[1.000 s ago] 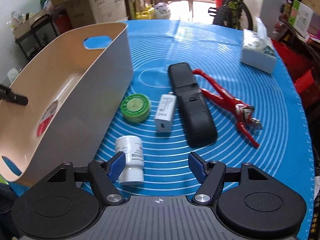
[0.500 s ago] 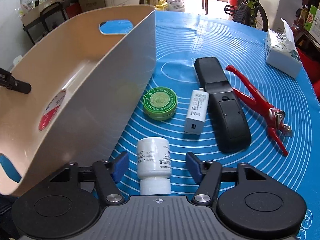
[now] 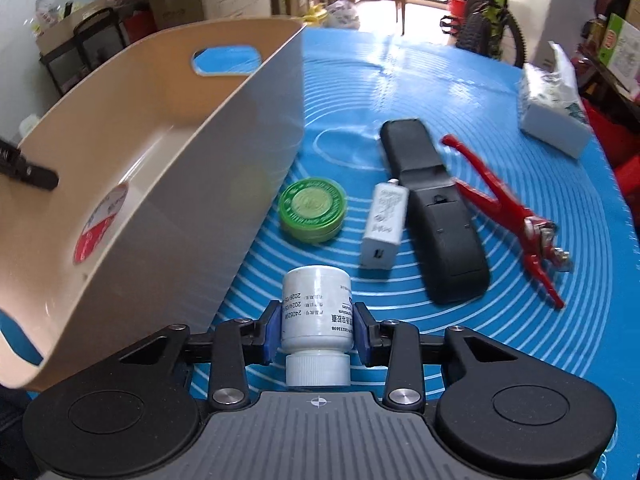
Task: Organize rigid objects
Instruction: 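Carry the pill bottle with the right tool into the basket and release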
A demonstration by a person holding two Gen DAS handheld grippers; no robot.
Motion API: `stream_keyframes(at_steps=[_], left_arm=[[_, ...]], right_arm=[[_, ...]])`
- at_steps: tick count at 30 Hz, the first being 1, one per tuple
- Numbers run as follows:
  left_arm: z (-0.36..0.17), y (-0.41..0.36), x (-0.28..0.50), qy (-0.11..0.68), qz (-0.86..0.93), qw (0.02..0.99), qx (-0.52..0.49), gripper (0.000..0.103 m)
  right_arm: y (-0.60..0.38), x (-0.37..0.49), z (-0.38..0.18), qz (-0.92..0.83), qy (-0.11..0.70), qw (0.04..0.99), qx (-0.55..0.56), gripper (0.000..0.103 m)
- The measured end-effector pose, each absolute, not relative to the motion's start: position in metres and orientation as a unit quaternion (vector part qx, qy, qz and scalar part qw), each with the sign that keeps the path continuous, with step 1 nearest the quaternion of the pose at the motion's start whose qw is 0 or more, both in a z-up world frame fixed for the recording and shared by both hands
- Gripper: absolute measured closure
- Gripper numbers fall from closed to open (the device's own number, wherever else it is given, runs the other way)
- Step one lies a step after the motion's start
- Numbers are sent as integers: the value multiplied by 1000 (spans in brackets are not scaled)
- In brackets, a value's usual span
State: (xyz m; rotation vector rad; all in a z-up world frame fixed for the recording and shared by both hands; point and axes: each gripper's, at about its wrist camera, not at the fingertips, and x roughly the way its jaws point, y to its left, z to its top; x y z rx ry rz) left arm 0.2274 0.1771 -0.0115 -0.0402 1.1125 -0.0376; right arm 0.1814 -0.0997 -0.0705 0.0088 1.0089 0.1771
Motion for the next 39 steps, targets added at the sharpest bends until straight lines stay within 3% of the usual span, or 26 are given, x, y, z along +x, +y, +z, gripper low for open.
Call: stream_keyframes(at_steps=[23, 39], left_arm=[[-12, 177, 228, 528, -18, 849, -19, 98], [-12, 177, 228, 528, -17, 849, -19, 98]], right_arm=[[-104, 190, 31, 28, 346, 937, 34, 59], [-24, 221, 19, 104, 360, 927, 7, 59]])
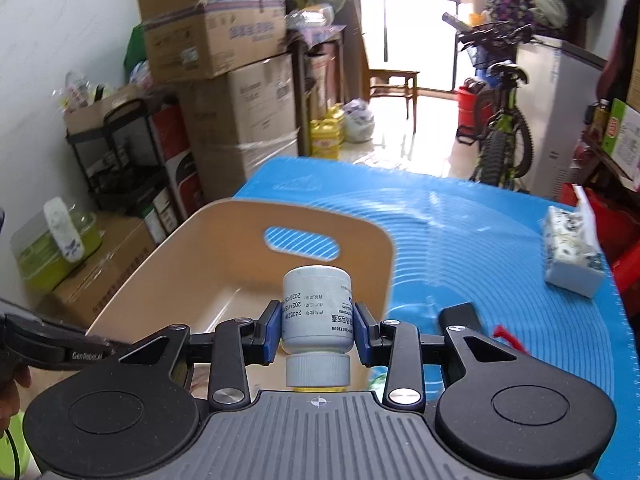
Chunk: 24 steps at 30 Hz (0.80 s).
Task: Organize rigid objects
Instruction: 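Carry the pill bottle with the right tool into the basket and release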
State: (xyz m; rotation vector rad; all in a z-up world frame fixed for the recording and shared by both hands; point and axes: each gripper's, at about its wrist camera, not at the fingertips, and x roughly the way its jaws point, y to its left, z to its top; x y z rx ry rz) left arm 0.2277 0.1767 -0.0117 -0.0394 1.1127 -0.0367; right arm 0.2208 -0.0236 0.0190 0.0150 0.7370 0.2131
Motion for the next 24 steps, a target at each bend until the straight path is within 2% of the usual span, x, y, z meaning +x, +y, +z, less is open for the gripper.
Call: stream_keyframes(at_steps=[10, 21, 24], left_arm=[[-12, 176, 228, 528, -17, 849, -18, 98], [-12, 177, 228, 528, -17, 849, -18, 98], [-12, 177, 228, 528, -17, 849, -18, 98]], right_arm=[[10, 226, -14, 127, 418, 899, -17, 59], [23, 224, -18, 129, 422, 895, -63, 59], [26, 223, -20, 130, 423, 894, -70, 52]])
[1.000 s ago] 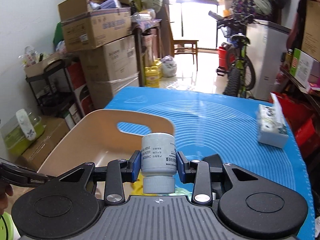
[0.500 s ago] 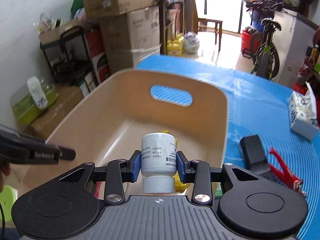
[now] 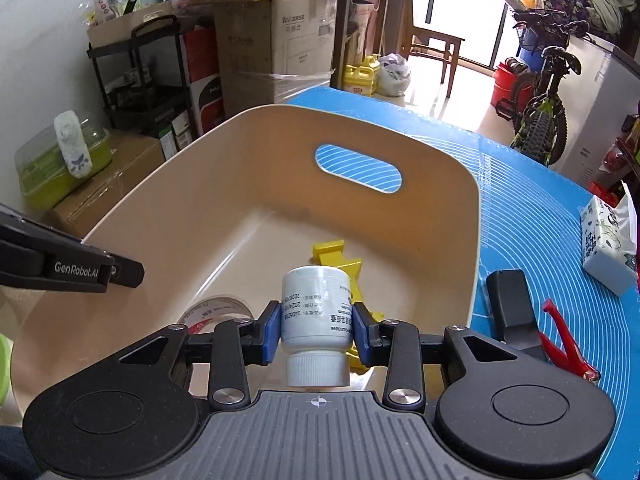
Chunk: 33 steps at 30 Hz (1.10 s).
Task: Organize rigid objects
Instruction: 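Carry the pill bottle with the right tool into the basket and release, then move the right tool to the white charger block and grasp it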
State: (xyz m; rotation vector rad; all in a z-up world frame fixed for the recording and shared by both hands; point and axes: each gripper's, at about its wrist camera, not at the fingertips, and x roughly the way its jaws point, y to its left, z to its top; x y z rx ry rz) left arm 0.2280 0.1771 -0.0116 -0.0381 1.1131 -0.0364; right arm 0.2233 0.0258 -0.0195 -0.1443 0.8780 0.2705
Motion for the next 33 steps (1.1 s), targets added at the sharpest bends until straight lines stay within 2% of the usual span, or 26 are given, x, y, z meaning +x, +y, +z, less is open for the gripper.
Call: stream_keyframes(at_steps=[3, 7, 22, 33], left_arm=[[-12, 178, 228, 528, -17, 849, -18, 98], [-12, 177, 228, 528, -17, 849, -18, 98], [-12, 177, 228, 528, -17, 849, -17, 98], [-13, 178, 228, 529, -15, 849, -13, 98]], right_arm=[[23, 222, -18, 134, 421, 895, -63, 51], [15, 221, -11, 135, 412, 900, -47, 43], [-70, 199, 31, 75, 354, 932, 0, 39], [-136, 205, -4, 17, 385, 923, 1, 40]])
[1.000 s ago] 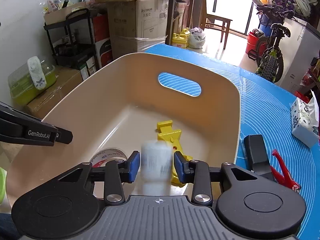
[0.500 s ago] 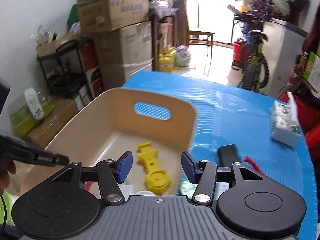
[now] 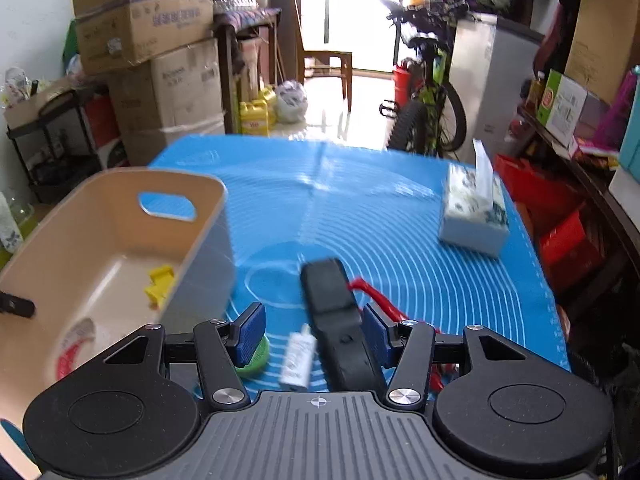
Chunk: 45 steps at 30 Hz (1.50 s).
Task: Organize rigid objects
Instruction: 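Move the right tool to the white charger block and grasp it, then carry the charger block with the right tool into the basket and release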
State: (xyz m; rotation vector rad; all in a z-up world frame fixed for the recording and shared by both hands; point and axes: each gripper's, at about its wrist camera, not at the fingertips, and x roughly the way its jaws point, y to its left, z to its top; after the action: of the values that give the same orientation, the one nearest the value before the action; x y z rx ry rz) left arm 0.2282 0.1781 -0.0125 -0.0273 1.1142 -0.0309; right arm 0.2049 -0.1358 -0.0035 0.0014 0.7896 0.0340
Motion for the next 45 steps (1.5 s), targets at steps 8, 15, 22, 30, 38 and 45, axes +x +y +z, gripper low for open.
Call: stream_keyframes(at_steps=[8, 15, 22, 30, 38, 45], left_arm=[[-11, 174, 227, 529, -13, 848, -9, 97], [-11, 174, 227, 529, -13, 848, -8, 97], [-11, 174, 228, 529, -13, 848, -7, 97], [-11, 174, 228, 529, -12, 849, -6, 97], [-11, 174, 228, 529, -12, 848, -7, 97], [-11, 174, 228, 529, -11, 848, -6, 97]], right_arm=[[-125, 213, -45, 42, 416, 908, -13, 41], [-111, 223, -63, 54, 429, 901, -25, 49], [-106, 234, -78, 39, 434, 899, -33, 55], [-105, 233, -79, 35, 428, 902, -40, 71], [-116, 230, -78, 27, 432, 901, -16, 71], [-123, 222, -53, 6, 410, 912, 13, 71]])
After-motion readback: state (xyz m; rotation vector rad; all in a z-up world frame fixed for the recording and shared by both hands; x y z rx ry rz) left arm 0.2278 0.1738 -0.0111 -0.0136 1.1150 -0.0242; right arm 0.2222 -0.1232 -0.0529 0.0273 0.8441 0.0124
